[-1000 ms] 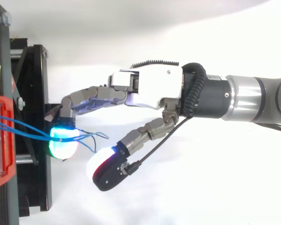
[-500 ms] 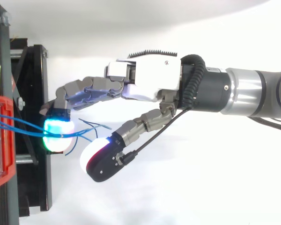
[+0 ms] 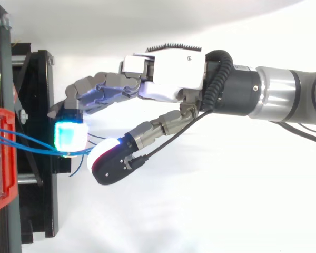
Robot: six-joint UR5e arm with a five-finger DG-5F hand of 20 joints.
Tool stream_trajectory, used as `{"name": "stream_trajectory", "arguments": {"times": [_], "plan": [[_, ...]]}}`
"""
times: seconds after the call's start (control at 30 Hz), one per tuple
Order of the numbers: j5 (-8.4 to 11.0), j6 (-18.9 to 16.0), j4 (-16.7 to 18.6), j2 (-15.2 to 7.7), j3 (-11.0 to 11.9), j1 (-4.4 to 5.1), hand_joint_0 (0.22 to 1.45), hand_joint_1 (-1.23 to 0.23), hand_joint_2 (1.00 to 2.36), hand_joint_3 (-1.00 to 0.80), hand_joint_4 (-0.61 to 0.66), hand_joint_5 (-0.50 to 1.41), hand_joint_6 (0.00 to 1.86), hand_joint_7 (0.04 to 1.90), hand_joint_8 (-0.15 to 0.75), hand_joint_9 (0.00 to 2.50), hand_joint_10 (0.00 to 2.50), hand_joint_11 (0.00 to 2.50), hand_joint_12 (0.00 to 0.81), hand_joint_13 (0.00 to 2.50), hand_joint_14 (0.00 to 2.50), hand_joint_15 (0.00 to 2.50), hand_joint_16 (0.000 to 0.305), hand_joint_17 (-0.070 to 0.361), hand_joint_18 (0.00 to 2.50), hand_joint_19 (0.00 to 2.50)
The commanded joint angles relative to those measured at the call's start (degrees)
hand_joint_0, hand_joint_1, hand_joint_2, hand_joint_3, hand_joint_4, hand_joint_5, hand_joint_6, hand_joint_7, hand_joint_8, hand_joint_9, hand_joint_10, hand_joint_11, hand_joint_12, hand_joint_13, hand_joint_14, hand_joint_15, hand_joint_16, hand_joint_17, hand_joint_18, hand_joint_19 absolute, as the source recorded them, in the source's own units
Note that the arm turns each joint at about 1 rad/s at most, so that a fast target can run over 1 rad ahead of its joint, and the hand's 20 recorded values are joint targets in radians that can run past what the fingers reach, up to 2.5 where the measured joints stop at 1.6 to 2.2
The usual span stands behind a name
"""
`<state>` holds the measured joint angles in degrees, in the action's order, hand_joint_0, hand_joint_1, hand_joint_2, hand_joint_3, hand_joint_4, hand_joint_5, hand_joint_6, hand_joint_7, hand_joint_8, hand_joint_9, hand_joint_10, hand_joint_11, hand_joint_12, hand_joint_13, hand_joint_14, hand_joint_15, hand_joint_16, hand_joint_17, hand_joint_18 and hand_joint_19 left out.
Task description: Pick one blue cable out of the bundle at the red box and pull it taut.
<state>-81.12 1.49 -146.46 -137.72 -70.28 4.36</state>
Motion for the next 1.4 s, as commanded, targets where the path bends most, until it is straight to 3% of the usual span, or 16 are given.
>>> {"name": "stream_trajectory", "arguments": {"times": [0.0, 0.17, 0.4, 0.5, 0.67, 0.8, 0.9, 0.97, 1.07, 1.23, 1.37], "plan": [[0.0, 0.09, -0.05, 0.0, -0.03, -0.05, 0.61, -0.75, 1.01, -0.31, 0.23, -0.14, 0.67, 0.98, 0.339, 0.43, 0.0, 0.23, 0.383, 0.36, 0.01, 0.17, 0.057, 0.128, 0.38, 0.24], [-0.26, 0.0, 0.04, 0.0, 0.06, -0.23, 0.59, -0.76, 1.01, -0.39, 0.24, -0.15, 0.72, 0.89, 0.341, 0.43, 0.0, 0.24, 0.385, 0.37, 0.01, 0.18, 0.057, 0.128, 0.39, 0.24], [-0.44, 0.0, -0.14, 0.09, 0.67, -0.58, 0.57, -0.75, 1.0, -0.47, 0.25, -0.13, 0.67, 0.97, 0.348, 0.46, 0.0, 0.24, 0.387, 0.38, 0.01, 0.18, 0.057, 0.129, 0.41, 0.25], [-0.53, 0.09, -0.49, 0.09, 1.47, -0.58, 0.58, -0.76, 1.01, -0.43, 0.24, -0.14, 0.72, 0.92, 0.346, 0.46, 0.0, 0.24, 0.386, 0.39, 0.01, 0.18, 0.057, 0.127, 0.42, 0.25], [-0.61, 1.23, -2.16, 0.09, 2.78, -0.58, 0.59, -0.76, 1.02, -0.18, 0.15, -0.18, 0.86, 0.87, 0.346, 0.45, 0.0, 0.26, 0.388, 0.39, 0.01, 0.18, 0.057, 0.127, 0.43, 0.24], [-0.61, 1.5, -3.04, 0.09, 3.49, -0.58, 0.6, -0.76, 1.02, -0.18, 0.15, -0.19, 0.88, 0.81, 0.344, 0.44, 0.0, 0.26, 0.387, 0.39, 0.01, 0.18, 0.056, 0.127, 0.43, 0.24], [-0.7, 1.5, -3.13, 0.09, 3.49, -0.49, 0.56, -0.77, 1.01, -0.35, 0.23, -0.16, 0.77, 0.8, 0.346, 0.44, 0.01, 0.25, 0.391, 0.38, 0.01, 0.19, 0.058, 0.13, 0.42, 0.26], [-0.61, 1.5, -3.13, 0.09, 3.49, -0.49, 0.54, -0.74, 1.0, -0.44, 0.24, -0.14, 0.65, 0.96, 0.349, 0.44, 0.0, 0.25, 0.396, 0.37, 0.01, 0.19, 0.059, 0.132, 0.42, 0.26], [-0.61, 1.59, -3.13, 0.09, 3.49, -0.49, 0.52, -0.72, 1.0, -0.48, 0.27, -0.12, 0.56, 1.08, 0.353, 0.44, 0.0, 0.25, 0.399, 0.37, 0.01, 0.19, 0.06, 0.135, 0.41, 0.27], [-0.7, 2.64, -2.95, 0.0, 3.4, -0.58, 0.52, -0.72, 1.0, -0.48, 0.29, -0.12, 0.54, 1.11, 0.355, 0.44, 0.01, 0.25, 0.4, 0.37, 0.01, 0.19, 0.06, 0.135, 0.41, 0.27], [-0.44, 3.61, -1.02, 0.0, 1.73, -0.32, 0.52, -0.72, 1.0, -0.49, 0.3, -0.12, 0.54, 1.12, 0.357, 0.45, 0.0, 0.25, 0.399, 0.37, 0.01, 0.19, 0.06, 0.135, 0.41, 0.27]]}}
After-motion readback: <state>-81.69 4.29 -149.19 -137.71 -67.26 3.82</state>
